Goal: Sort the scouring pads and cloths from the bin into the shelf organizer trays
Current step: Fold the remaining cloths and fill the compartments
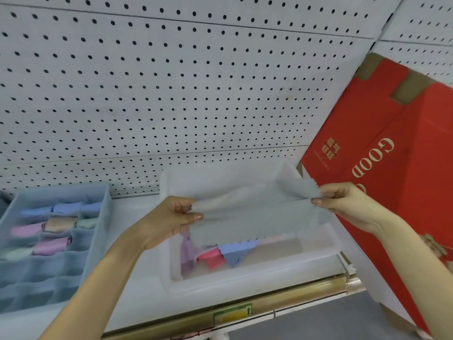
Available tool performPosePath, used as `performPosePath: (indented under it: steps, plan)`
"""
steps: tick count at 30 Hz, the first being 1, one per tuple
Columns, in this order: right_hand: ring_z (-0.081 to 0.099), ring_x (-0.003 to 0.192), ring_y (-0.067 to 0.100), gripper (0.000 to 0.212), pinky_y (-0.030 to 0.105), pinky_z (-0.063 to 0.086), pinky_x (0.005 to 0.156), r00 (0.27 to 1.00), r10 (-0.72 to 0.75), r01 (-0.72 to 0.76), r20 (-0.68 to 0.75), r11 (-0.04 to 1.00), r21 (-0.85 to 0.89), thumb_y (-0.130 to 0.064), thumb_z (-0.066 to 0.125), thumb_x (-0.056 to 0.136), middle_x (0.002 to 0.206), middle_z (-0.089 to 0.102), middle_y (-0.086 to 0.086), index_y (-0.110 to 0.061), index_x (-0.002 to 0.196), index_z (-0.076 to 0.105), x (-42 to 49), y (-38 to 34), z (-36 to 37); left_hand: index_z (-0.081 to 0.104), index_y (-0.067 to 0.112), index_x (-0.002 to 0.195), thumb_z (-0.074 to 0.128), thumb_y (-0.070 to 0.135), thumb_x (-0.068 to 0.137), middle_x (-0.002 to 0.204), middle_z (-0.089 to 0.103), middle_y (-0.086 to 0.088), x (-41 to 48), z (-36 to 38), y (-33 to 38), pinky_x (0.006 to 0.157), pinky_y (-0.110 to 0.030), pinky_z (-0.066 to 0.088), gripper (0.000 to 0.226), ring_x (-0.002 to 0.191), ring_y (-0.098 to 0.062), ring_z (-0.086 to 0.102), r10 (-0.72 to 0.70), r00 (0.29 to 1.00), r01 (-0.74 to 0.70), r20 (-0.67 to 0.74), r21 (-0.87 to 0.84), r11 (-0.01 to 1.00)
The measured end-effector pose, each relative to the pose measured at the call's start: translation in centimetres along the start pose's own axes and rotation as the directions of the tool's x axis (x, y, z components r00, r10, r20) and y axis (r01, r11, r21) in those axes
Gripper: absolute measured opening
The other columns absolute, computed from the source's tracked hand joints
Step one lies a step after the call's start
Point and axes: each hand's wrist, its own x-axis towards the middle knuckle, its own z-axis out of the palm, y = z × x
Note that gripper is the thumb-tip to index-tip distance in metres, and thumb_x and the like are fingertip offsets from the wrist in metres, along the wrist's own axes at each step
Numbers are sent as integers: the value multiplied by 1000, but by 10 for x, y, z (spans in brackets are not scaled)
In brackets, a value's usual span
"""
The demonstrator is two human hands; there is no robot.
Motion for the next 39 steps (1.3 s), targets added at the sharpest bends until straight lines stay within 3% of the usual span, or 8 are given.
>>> performPosePath:
  steps: [1,4,7,11,17,21,26,39]
  plan:
    - [64,97,31,53,30,51,83,1000,-13,12,10,999,52,-23,88,63,102,68,23,9,100,66,2,1,0,77,12,102,70,2,83,114,70,-16,-1,-2,5,91,-37,55,23,104,-24,68,32,999,-32,5,32,999]
    - [70,94,23,54,27,56,76,997,-65,56,28,965,258,-21,91,51,103,73,13,-6,100,75,6,-2,5,80,25,85,44,-29,82,103,75,-3,-9,-6,22,81,-22,56,66,98,-11,70,149,989,-146,-5,171,974]
    - [69,72,16,17,23,54,62,995,-96,100,-28,947,306,-5,70,66,82,72,5,-18,76,77,8,-9,12,81,26,75,48,-28,80,93,76,2,-16,-8,36,75,-15,53,64,91,-7,71,225,974,-208,-25,287,935]
    - [44,64,21,54,22,37,50,985,-127,155,-118,947,280,19,33,82,76,56,8,-17,59,66,13,-13,14,79,18,63,47,-30,78,93,76,2,-26,-10,51,73,-15,52,60,86,-7,71,292,956,-260,-37,358,897]
    - [43,71,26,23,32,30,60,963,-209,252,-171,923,291,-4,46,65,76,65,8,-12,56,66,20,-29,16,62,12,44,39,-33,74,99,76,-1,-37,-13,66,71,-15,53,59,89,-13,72,383,922,-330,-65,389,860]
    - [55,64,14,16,23,39,57,939,-299,328,-168,927,183,-3,67,75,68,64,0,-13,62,68,19,-48,19,64,14,53,38,-32,78,101,75,-2,-42,-13,69,71,-17,54,60,91,-14,71,431,900,-383,-65,355,853]
    - [65,74,8,28,16,50,63,922,-351,364,-164,930,55,1,73,73,80,69,-2,-11,97,65,24,-68,18,63,12,109,43,-27,85,105,74,5,-47,-7,75,75,-12,50,49,98,-5,68,532,843,-451,-78,436,779]
    - [64,98,19,15,31,51,88,947,-252,279,-198,953,119,-12,60,92,101,69,6,-4,103,65,39,-97,26,77,9,80,46,-26,85,105,74,6,-59,2,80,85,-13,48,48,107,-6,66,665,735,-560,-132,434,705]
